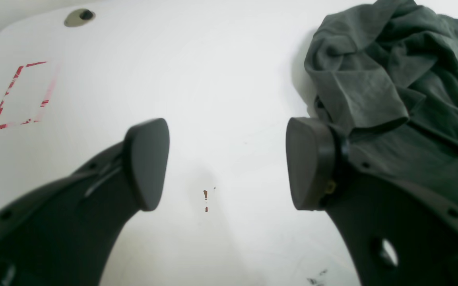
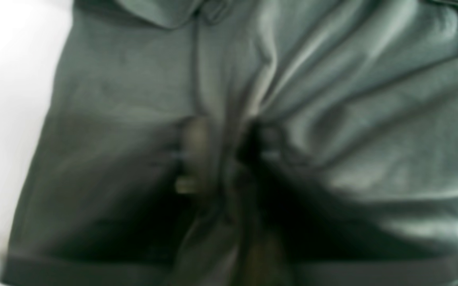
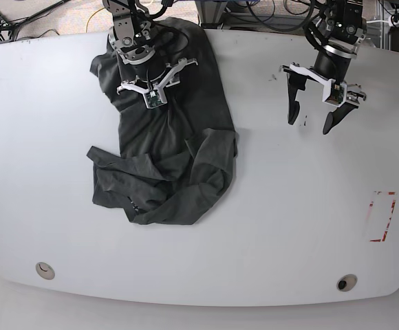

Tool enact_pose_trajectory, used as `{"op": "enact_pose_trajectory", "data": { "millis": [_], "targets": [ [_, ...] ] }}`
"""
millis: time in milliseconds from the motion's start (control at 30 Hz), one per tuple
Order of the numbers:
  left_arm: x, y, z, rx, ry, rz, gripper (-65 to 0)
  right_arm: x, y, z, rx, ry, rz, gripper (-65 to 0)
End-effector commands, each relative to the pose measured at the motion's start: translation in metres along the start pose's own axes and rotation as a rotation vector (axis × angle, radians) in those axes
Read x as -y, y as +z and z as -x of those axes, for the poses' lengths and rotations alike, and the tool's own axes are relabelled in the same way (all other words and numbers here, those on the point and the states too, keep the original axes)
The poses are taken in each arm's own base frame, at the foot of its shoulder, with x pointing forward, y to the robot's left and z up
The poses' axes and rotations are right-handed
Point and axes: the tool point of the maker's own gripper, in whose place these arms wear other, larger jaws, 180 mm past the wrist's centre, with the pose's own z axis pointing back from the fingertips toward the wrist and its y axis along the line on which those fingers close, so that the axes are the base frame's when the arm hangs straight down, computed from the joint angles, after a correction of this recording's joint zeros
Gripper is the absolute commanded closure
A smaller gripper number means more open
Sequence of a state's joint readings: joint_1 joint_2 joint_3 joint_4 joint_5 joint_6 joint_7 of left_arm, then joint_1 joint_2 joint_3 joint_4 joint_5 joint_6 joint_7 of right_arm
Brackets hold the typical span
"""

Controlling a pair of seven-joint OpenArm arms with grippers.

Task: Fold the T-shirt properly
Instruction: 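Drag the gripped T-shirt with the right gripper toward the robot base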

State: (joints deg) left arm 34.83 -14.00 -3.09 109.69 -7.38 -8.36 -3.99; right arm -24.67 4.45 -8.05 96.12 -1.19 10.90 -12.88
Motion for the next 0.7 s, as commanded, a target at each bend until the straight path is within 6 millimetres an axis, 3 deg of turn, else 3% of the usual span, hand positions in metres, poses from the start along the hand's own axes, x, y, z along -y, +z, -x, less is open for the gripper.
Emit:
{"op": "enact_pose_trajectory", "data": {
  "millis": [0,267,667],
  "targets": [
    [-0.001,0.001,-0.014,0.049,-0.006,0.0,-43.1,-0.002,0.002,-0.013,0.043,0.0,-0.004,-0.1],
    [0.0,0.0,-0.015,0.055,-0.005,0.002,-43.2,0.002,0.011,-0.012,0.053,-0.013,0.013,0.0],
    [-0.002,0.0,-0.018,0.062,-0.016,0.001,-43.4,0.019,0.026,-0.029,0.104,-0.006,0.068,0.0]
  ]
}}
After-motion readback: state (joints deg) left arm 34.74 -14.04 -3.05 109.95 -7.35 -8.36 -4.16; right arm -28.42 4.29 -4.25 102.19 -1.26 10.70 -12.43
